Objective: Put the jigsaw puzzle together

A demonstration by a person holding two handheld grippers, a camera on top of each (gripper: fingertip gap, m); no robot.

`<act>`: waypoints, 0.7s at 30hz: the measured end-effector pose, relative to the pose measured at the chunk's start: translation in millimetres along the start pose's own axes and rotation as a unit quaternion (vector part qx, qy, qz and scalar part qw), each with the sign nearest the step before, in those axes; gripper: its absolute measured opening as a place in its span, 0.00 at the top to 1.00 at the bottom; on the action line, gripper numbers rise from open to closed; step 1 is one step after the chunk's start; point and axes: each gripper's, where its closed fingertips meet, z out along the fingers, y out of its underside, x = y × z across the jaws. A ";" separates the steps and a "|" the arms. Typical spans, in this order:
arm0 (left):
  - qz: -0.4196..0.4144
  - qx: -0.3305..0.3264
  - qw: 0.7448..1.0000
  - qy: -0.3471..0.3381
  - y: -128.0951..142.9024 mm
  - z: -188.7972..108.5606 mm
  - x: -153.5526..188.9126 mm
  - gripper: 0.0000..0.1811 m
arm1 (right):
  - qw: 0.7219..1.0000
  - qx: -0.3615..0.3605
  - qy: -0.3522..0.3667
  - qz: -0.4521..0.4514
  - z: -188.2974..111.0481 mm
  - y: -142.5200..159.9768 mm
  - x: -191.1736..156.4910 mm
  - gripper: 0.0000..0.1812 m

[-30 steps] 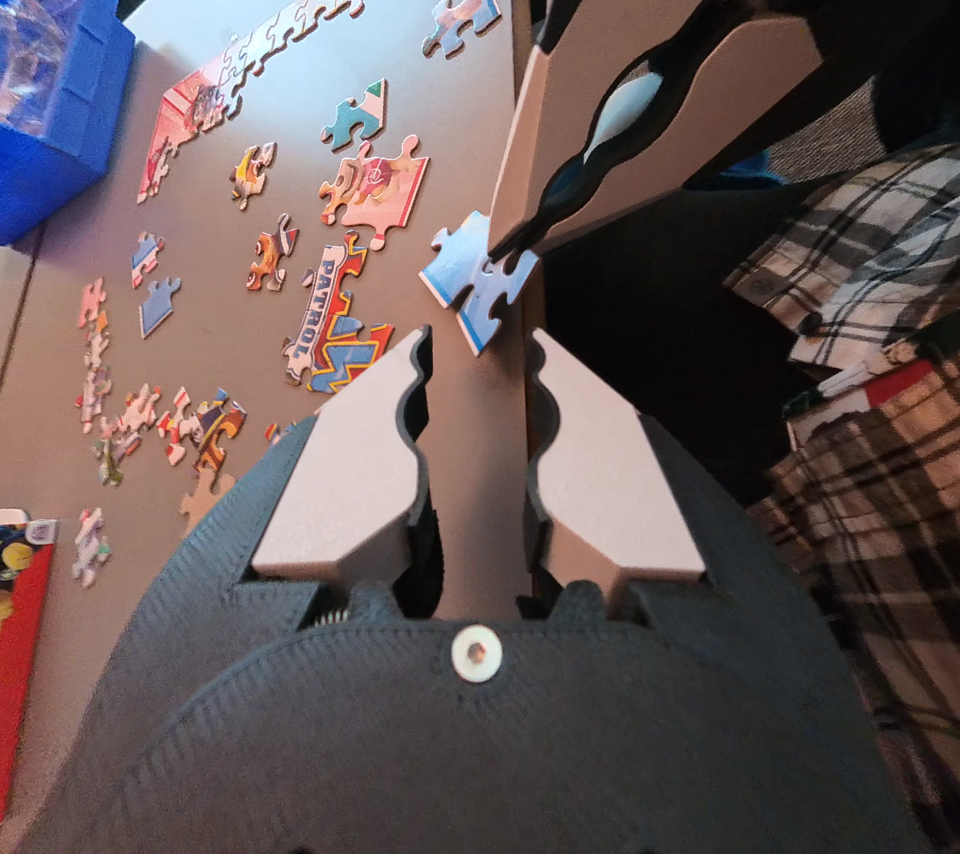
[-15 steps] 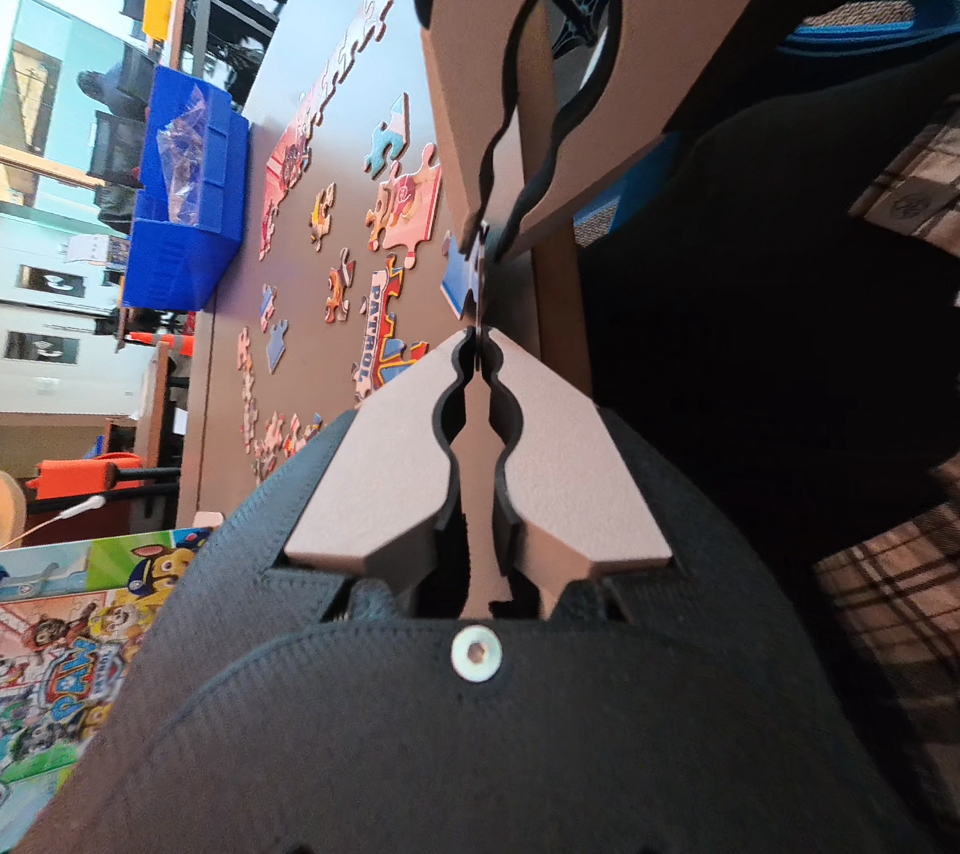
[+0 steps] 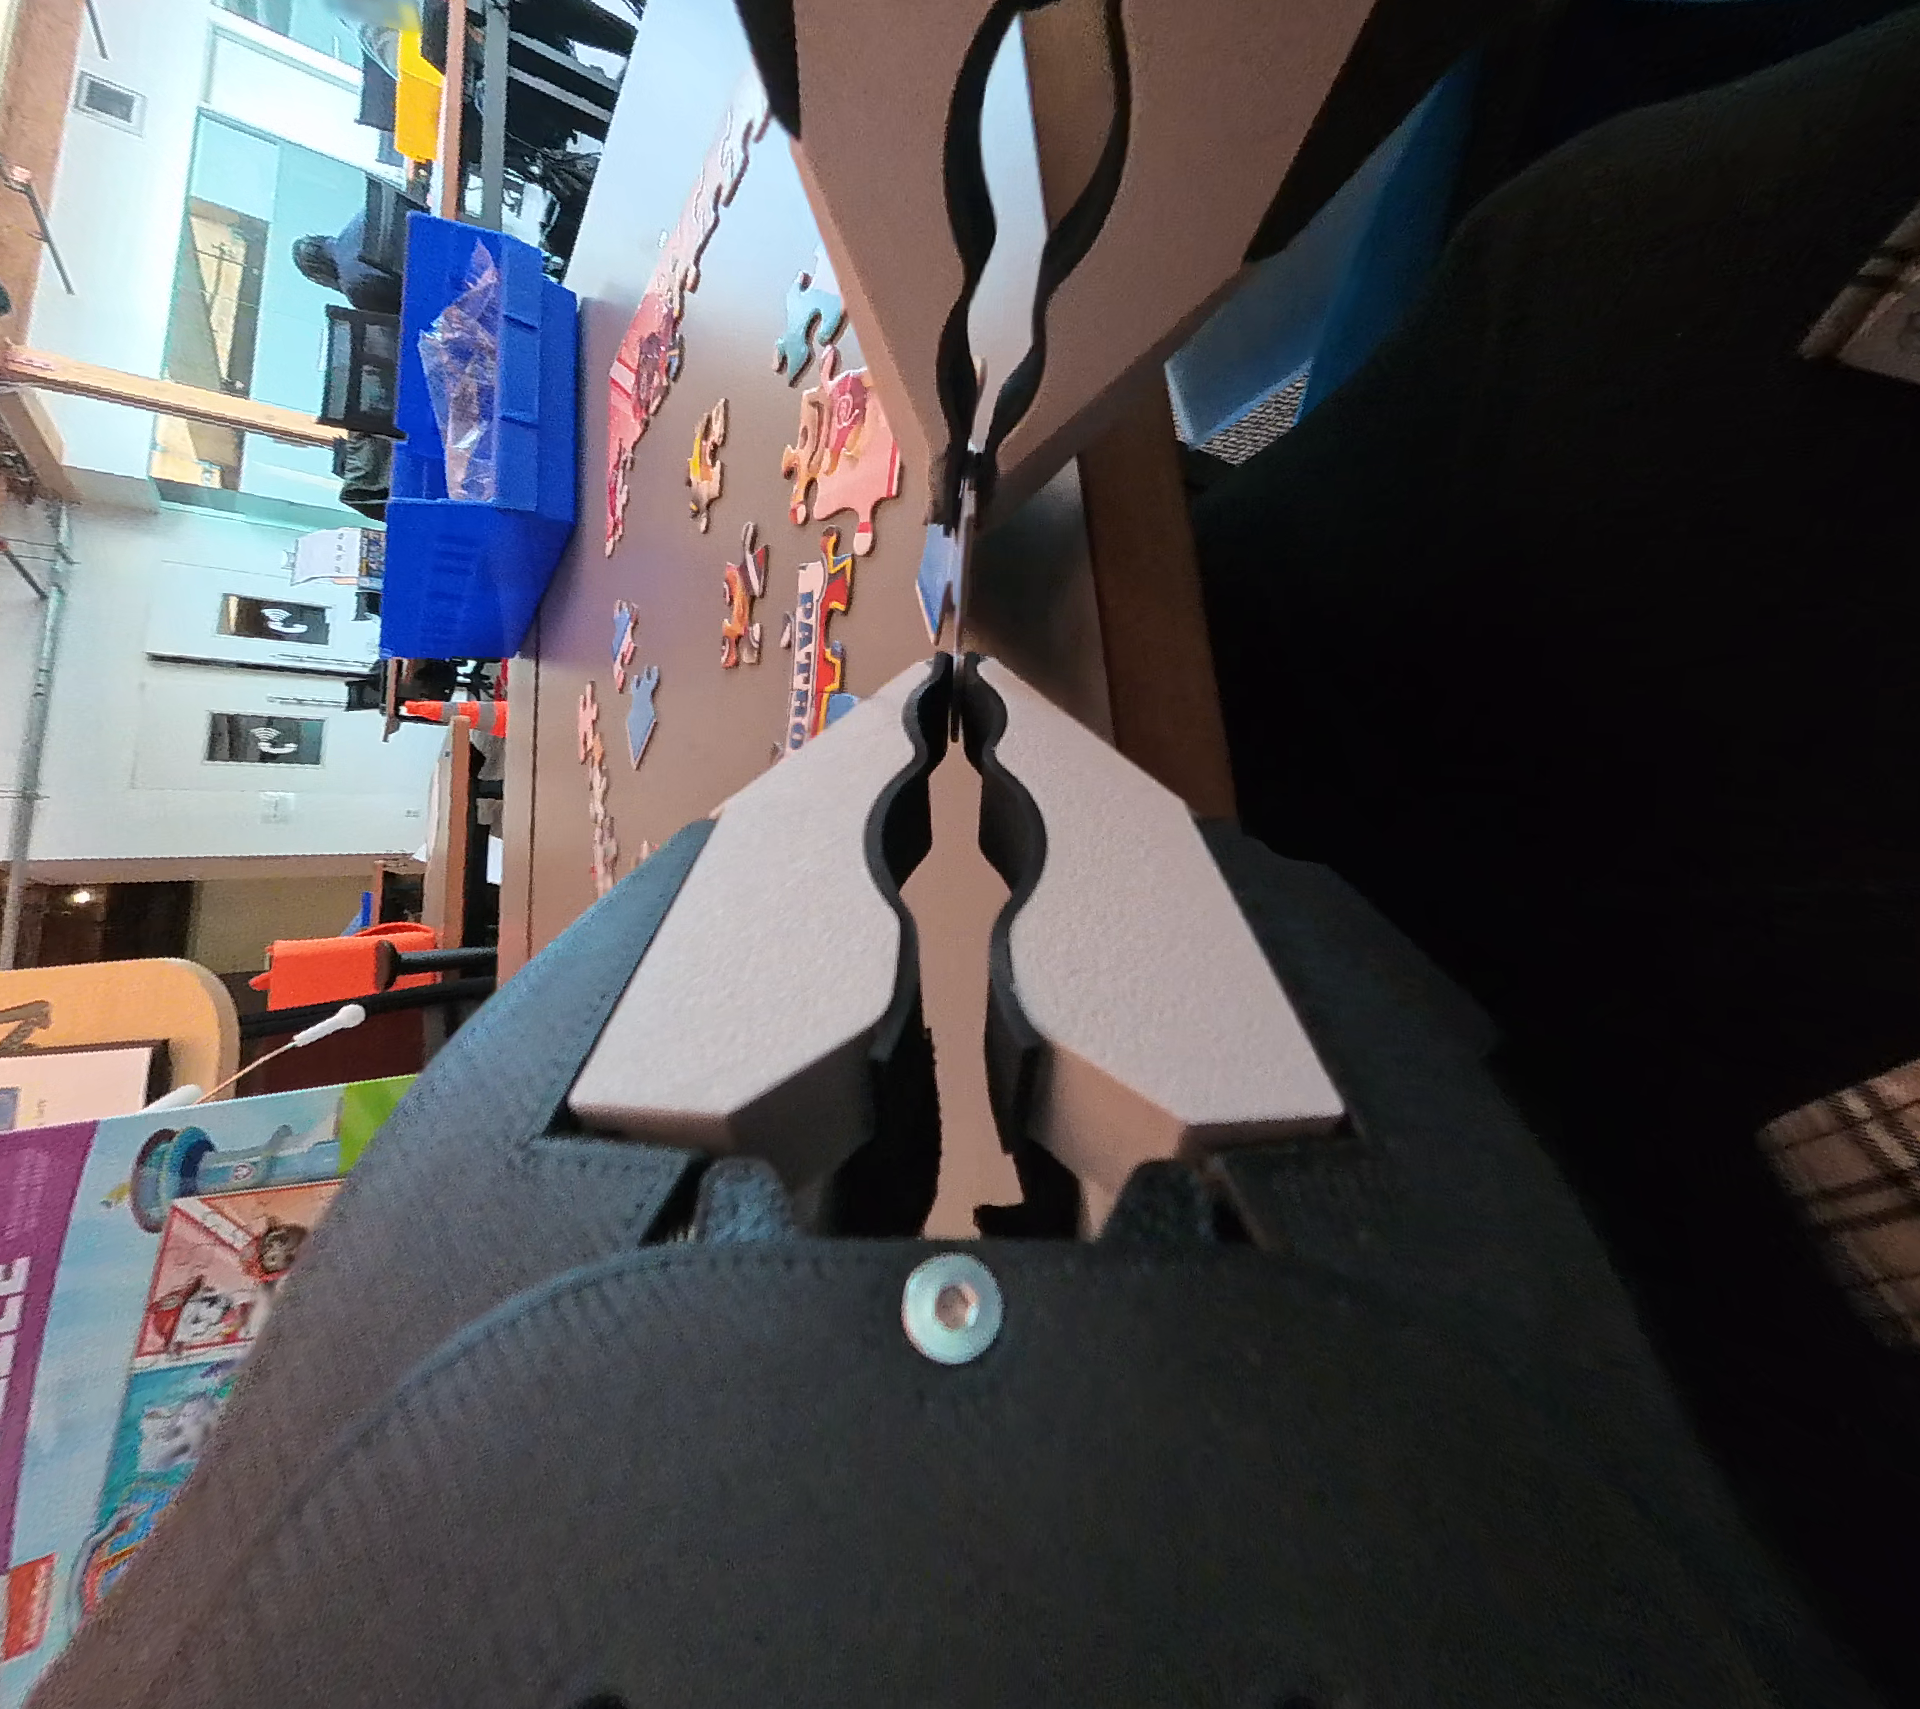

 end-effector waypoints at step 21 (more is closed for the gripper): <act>-0.019 0.035 0.998 -0.048 -20.0 -0.2 -44.1 0.92 | 1.000 -0.002 0.025 -0.003 -9.0 4.6 41.6 1.00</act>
